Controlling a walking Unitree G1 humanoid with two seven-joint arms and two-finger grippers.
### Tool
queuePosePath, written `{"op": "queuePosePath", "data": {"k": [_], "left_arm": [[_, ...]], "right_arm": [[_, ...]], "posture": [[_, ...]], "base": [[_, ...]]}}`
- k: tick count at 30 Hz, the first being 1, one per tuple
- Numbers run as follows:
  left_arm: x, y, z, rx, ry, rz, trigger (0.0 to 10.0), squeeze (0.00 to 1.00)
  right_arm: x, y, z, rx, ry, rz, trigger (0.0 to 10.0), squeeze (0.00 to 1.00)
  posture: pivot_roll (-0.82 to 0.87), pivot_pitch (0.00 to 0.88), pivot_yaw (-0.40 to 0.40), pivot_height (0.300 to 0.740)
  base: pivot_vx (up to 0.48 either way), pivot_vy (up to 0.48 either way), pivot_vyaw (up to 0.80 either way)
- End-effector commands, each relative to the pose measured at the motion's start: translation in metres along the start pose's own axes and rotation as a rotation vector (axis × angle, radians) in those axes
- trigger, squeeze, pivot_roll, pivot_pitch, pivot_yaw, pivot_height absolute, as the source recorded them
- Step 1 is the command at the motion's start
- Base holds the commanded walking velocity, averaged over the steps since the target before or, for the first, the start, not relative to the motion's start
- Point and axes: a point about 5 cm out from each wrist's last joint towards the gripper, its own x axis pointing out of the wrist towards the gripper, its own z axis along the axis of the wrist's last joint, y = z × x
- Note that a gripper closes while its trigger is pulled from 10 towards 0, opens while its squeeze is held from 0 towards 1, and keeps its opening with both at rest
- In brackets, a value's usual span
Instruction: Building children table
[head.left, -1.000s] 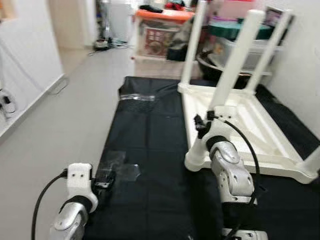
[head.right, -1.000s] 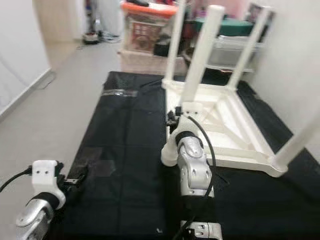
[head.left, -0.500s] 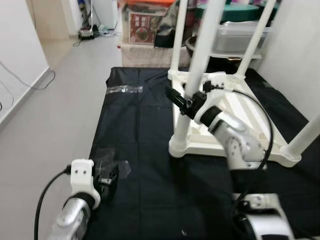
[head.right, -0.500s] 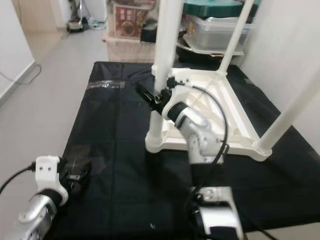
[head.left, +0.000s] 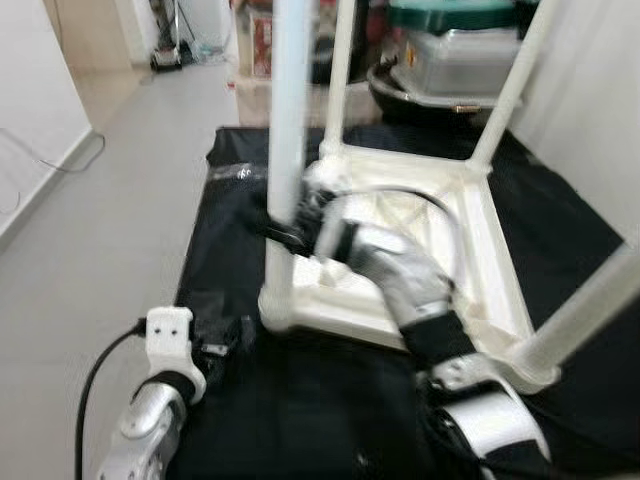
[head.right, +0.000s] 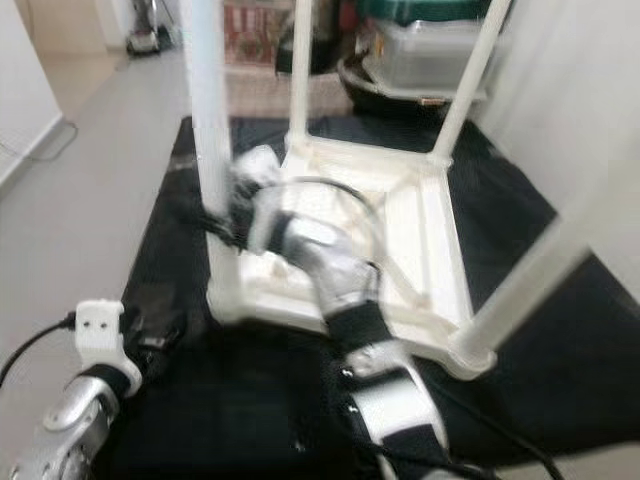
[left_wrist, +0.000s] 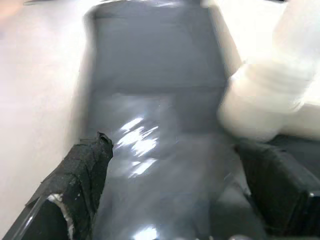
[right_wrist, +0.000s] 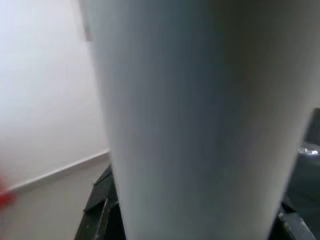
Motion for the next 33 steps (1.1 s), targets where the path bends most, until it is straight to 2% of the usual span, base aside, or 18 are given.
{"op": "queuePosePath", "data": {"k": [1, 2, 3, 4, 8, 9, 13, 14, 15, 17, 19, 20, 21, 22, 25, 29, 32, 33], "left_arm": [[-0.004, 0.003, -0.003, 0.006, 0.017, 0.015, 10.0, 0.00], [-0.006, 0.003, -0.004, 0.004, 0.021, 0.018, 10.0, 0.00], [-0.006, 0.003, -0.004, 0.004, 0.021, 0.018, 10.0, 0.00], [-0.007, 0.003, -0.005, 0.002, 0.023, 0.019, 10.0, 0.00], [-0.008, 0.004, -0.005, 0.001, 0.027, 0.018, 10.0, 0.00], [-0.007, 0.004, -0.005, 0.003, 0.033, 0.015, 10.0, 0.00], [-0.005, 0.003, -0.005, 0.003, 0.036, 0.006, 10.0, 0.00], [-0.005, 0.003, -0.005, 0.003, 0.036, 0.004, 10.0, 0.00], [-0.004, 0.003, -0.006, 0.003, 0.037, 0.003, 10.0, 0.00], [-0.004, 0.002, -0.006, 0.003, 0.037, 0.002, 10.0, 0.00], [-0.003, 0.002, -0.006, 0.002, 0.038, 0.000, 10.0, 0.00], [-0.003, 0.002, -0.006, 0.002, 0.038, 0.000, 10.0, 0.00], [-0.002, 0.002, -0.006, 0.002, 0.037, -0.002, 10.0, 0.00], [-0.002, 0.002, -0.006, 0.002, 0.037, -0.002, 10.0, 0.00], [0.001, 0.001, -0.006, 0.005, 0.033, -0.006, 10.0, 0.00], [0.002, 0.001, -0.005, 0.005, 0.031, -0.007, 10.0, 0.00], [0.003, 0.001, -0.005, 0.009, 0.028, -0.006, 10.0, 0.00], [0.002, 0.001, -0.005, 0.009, 0.028, -0.006, 10.0, 0.00]], "right_arm": [[-0.041, -0.060, -0.046, 0.121, 0.165, -0.610, 0.0, 0.00], [-0.065, -0.069, -0.057, 0.130, 0.191, -0.785, 0.0, 0.00], [-0.065, -0.069, -0.057, 0.130, 0.191, -0.785, 0.0, 0.00], [-0.080, -0.072, -0.063, 0.129, 0.195, -0.852, 0.0, 0.00], [-0.093, -0.052, -0.060, 0.092, 0.176, -0.751, 0.0, 0.00], [-0.095, -0.037, -0.054, 0.043, 0.161, -0.670, 10.0, 0.00], [-0.089, -0.034, -0.041, 0.089, 0.074, -0.576, 10.0, 0.00], [-0.084, -0.034, -0.036, 0.120, 0.033, -0.530, 10.0, 0.84], [-0.079, -0.034, -0.030, 0.122, -0.006, -0.461, 10.0, 1.00], [-0.073, -0.031, -0.023, 0.132, -0.024, -0.371, 10.0, 1.00], [-0.064, -0.024, -0.011, 0.148, -0.029, -0.145, 10.0, 1.00], [-0.064, -0.024, -0.011, 0.148, -0.029, -0.145, 10.0, 1.00], [-0.064, -0.019, -0.001, 0.132, -0.038, 0.085, 10.0, 0.00], [-0.064, -0.019, -0.001, 0.132, -0.038, 0.085, 10.0, 0.00], [-0.068, -0.015, 0.007, 0.042, -0.034, 0.391, 10.0, 0.00], [-0.063, -0.013, 0.005, 0.045, -0.029, 0.434, 10.0, 0.00], [-0.045, -0.007, -0.002, 0.044, -0.030, 0.482, 9.8, 0.00], [-0.041, -0.006, -0.004, 0.052, -0.035, 0.483, 0.0, 0.00]], "posture": [[0.10, 0.000, -0.087, 0.740], [0.09, 0.000, -0.079, 0.740], [0.09, 0.000, -0.079, 0.740], [0.09, 0.000, -0.079, 0.740], [0.07, 0.000, -0.060, 0.740], [0.06, 0.000, -0.052, 0.740], [0.05, 0.000, -0.047, 0.740], [0.05, 0.000, -0.047, 0.740], [0.05, 0.000, -0.049, 0.740], [0.05, 0.000, -0.049, 0.740], [0.05, 0.000, -0.049, 0.740], [0.05, 0.000, -0.049, 0.740], [0.06, 0.000, -0.054, 0.740], [0.06, 0.000, -0.054, 0.740], [0.07, 0.000, -0.058, 0.740], [0.07, 0.000, -0.062, 0.740], [0.09, 0.000, -0.076, 0.740], [0.09, 0.000, -0.076, 0.740]], "base": [[0.000, 0.000, 0.00], [0.000, 0.000, 0.00], [0.000, 0.000, 0.00], [0.000, 0.000, 0.00], [0.000, 0.000, 0.00], [0.000, 0.000, 0.00], [0.000, 0.000, 0.00], [0.000, 0.000, 0.00], [0.000, 0.000, 0.00], [0.000, 0.000, 0.00], [0.000, 0.000, 0.00], [0.000, 0.000, 0.00], [0.000, 0.000, 0.00], [0.000, 0.000, 0.00], [0.000, 0.000, 0.00], [0.000, 0.000, 0.00], [0.000, 0.000, 0.00], [0.000, 0.000, 0.00]]}}
